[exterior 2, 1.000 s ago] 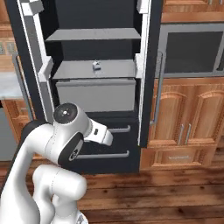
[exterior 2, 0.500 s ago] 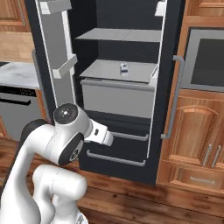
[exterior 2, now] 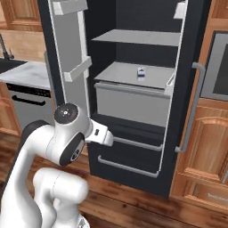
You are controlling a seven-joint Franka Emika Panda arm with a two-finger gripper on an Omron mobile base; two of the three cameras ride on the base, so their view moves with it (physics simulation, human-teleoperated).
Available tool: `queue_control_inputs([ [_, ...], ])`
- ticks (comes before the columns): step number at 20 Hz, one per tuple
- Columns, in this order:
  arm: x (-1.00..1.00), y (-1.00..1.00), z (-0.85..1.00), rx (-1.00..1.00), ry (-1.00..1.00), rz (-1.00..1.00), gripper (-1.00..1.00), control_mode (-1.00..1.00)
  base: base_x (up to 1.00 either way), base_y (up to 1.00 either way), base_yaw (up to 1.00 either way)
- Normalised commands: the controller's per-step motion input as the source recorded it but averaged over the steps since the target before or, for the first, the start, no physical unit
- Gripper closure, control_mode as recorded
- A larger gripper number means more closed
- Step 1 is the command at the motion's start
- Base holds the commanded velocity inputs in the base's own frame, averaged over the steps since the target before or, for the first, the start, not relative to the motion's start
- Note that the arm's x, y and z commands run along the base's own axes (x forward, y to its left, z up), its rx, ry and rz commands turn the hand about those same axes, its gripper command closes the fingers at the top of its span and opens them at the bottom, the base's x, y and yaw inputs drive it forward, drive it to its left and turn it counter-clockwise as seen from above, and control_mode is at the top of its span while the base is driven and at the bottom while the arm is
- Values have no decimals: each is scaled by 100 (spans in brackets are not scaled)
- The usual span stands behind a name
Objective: Take a sugar cube from the saucer and place it inside the coffee. Then, grab milk from the fridge and place it next to the coffee on the counter to sweeten the coffee.
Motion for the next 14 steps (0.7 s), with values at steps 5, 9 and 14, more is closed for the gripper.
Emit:
queue_control_inputs([
  [5, 0, 0, 0, 0, 0, 0, -100, 100, 60, 0, 0],
  [9, 0, 0, 0, 0, 0, 0, -100, 100, 63, 0, 0],
  [14, 0, 0, 0, 0, 0, 0, -100, 100, 57, 0, 0],
])
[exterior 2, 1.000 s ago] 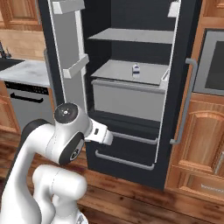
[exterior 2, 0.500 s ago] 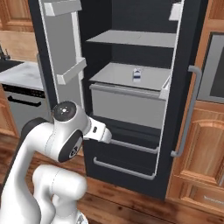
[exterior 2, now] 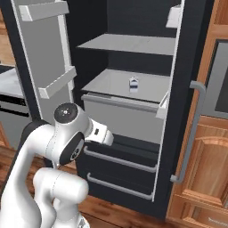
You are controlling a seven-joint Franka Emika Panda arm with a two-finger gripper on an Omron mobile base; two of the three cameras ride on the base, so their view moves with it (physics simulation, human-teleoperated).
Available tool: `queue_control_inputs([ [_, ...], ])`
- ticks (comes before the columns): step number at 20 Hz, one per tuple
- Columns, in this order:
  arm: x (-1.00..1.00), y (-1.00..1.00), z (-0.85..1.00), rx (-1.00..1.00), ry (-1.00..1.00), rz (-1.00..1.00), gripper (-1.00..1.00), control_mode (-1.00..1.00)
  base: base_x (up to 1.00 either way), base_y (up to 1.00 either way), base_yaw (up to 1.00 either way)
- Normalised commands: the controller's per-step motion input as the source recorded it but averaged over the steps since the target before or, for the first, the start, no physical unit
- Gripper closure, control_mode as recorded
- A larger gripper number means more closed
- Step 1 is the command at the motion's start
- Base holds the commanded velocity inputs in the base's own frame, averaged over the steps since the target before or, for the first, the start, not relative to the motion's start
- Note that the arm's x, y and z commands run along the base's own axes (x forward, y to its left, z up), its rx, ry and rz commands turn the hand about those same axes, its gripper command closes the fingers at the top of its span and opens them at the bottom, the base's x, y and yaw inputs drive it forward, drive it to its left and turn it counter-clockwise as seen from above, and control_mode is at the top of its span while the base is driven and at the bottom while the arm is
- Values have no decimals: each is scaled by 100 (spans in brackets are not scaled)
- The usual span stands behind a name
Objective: Take a sugar cube from the saucer and place it inside the coffee. Then, grab milk from the fridge and place it next to the coffee on the counter to sweeten the coffee.
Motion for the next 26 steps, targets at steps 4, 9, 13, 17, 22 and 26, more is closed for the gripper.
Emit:
queue_control_inputs([
  [4, 0, 0, 0, 0, 0, 0, -100, 100, 56, 5, 0],
  [9, 0, 0, 0, 0, 0, 0, -100, 100, 55, 13, 0],
  [13, 0, 0, 0, 0, 0, 0, -100, 100, 45, 18, -1],
  [17, 0, 0, 0, 0, 0, 0, -100, 100, 45, 19, 0],
  [22, 0, 0, 0, 0, 0, 0, -100, 100, 47, 11, 0],
  [26, 0, 0, 0, 0, 0, 0, -100, 100, 38, 8, 0],
])
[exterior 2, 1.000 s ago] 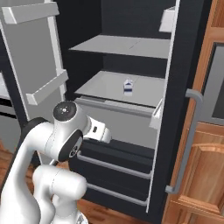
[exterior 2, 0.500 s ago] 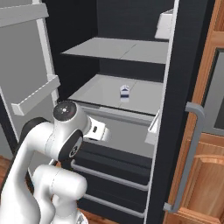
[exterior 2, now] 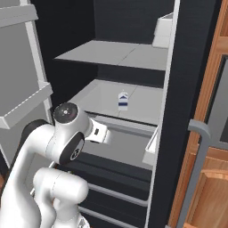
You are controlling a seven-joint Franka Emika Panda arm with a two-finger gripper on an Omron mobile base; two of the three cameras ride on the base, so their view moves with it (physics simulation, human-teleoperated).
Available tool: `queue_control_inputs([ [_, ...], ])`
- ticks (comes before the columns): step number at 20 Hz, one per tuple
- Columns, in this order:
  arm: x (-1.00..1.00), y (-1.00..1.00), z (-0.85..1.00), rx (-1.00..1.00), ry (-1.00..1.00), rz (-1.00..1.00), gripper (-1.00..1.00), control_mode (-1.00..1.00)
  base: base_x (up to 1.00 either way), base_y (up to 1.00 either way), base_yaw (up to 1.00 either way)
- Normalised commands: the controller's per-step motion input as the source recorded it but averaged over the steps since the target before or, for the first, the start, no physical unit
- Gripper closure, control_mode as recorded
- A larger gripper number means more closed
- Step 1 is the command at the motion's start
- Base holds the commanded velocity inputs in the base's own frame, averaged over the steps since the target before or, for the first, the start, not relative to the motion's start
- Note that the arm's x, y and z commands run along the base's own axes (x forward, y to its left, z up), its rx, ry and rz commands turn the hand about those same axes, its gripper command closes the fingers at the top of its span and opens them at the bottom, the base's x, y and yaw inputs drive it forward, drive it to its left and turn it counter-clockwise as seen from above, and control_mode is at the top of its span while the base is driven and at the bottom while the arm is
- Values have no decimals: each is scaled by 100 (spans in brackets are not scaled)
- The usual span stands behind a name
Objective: Take a sugar cube from the saucer and place it inside the coffee. Then, grab milk from the fridge and place it next to the coffee on the counter to sweeten the coffee.
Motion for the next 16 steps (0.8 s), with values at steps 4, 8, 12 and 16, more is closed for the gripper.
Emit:
queue_control_inputs([
  [4, 14, 3, 16, 0, 0, 0, -100, -100, 6, 2, 0],
  [8, 33, 0, 42, 0, 0, 0, -100, -100, 0, 0, 0],
  [12, 54, 0, 37, 0, 0, 0, -100, -100, 0, 0, 0],
  [16, 65, 0, 11, 0, 0, 0, -100, -100, 0, 0, 0],
])
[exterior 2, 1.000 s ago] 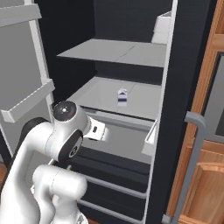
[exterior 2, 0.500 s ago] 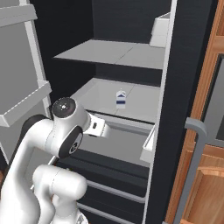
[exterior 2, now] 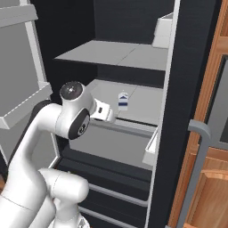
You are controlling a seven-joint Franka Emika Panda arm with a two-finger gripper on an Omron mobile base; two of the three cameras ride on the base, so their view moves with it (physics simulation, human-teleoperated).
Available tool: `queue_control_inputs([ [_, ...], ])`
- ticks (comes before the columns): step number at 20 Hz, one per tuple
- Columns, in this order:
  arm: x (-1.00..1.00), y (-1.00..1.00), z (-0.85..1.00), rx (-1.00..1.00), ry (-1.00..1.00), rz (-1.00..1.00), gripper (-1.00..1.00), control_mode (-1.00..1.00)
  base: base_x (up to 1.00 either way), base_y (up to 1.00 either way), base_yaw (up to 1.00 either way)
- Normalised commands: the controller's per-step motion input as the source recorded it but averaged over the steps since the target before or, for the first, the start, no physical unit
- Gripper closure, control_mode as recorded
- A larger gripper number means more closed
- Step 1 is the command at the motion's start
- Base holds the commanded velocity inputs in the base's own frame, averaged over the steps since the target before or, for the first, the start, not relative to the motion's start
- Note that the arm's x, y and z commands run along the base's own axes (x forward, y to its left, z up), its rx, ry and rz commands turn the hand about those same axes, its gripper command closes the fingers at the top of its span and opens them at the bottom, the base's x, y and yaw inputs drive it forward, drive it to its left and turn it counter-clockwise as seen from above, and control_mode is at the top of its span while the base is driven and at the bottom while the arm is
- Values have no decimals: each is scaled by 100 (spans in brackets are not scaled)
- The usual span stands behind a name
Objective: Take a sugar cube from the saucer and place it inside the coffee. Then, grab milk from the fridge and place it next to the coffee on the counter to sweeten the coffee.
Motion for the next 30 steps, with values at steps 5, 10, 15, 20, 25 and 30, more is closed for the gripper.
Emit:
queue_control_inputs([
  [5, 57, 0, -1, -2, 0, 0, -100, -100, 0, 0, 0],
  [10, 57, 0, -9, -4, 0, 0, -100, -100, 0, 0, 0],
  [15, 61, -2, -4, 0, 0, 0, -100, -100, 0, 0, 0],
  [20, 64, -18, -19, 0, 0, 1, -100, -100, 0, 0, 0],
  [25, 53, -23, -32, 0, 0, 1, -100, -100, 0, 0, 0],
  [30, 49, 0, -29, 0, 0, 0, -100, -100, 0, 0, 0],
])
